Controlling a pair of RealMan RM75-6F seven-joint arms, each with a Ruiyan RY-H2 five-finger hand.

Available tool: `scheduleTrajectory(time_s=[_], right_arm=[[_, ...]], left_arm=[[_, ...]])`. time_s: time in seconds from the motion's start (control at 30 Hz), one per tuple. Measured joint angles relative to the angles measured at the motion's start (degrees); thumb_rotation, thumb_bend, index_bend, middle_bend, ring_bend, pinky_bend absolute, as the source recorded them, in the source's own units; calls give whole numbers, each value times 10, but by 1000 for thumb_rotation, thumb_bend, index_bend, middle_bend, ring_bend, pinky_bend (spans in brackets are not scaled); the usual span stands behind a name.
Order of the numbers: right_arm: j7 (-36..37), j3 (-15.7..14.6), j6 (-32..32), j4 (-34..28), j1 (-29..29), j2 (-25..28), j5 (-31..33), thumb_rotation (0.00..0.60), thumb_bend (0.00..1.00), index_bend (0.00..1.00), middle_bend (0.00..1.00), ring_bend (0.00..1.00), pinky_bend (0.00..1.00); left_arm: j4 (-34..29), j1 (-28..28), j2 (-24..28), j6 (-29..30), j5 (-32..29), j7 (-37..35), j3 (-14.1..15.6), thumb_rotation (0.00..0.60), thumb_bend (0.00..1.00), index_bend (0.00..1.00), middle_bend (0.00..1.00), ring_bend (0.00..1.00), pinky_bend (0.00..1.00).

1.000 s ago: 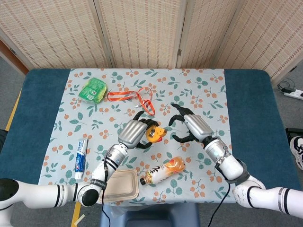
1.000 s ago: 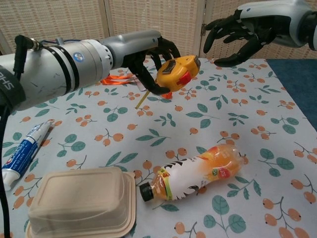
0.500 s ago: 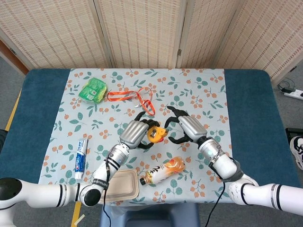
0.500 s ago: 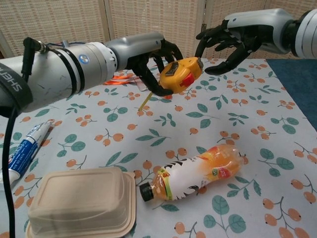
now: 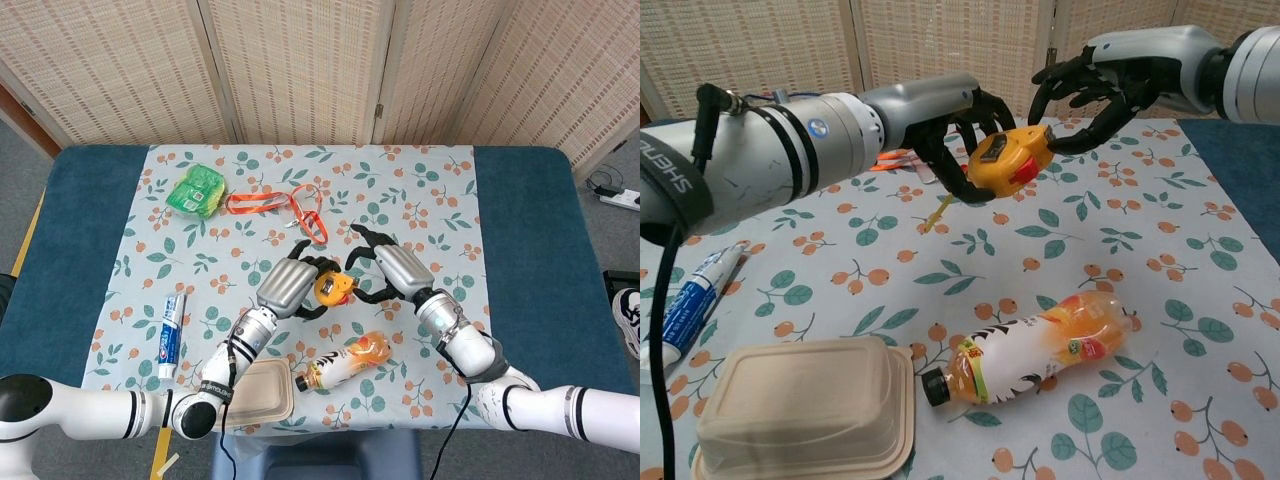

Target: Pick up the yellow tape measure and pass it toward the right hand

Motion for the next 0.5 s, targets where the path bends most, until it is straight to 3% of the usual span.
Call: scheduleTrajectory(time_s=[0.5], right_arm=[[1,-12,-8,1,6,2,6,600,361,437,43,0,0]], left_arm=[[10,-1,0,-2,-8,-4,3,600,343,456,479,355,0]])
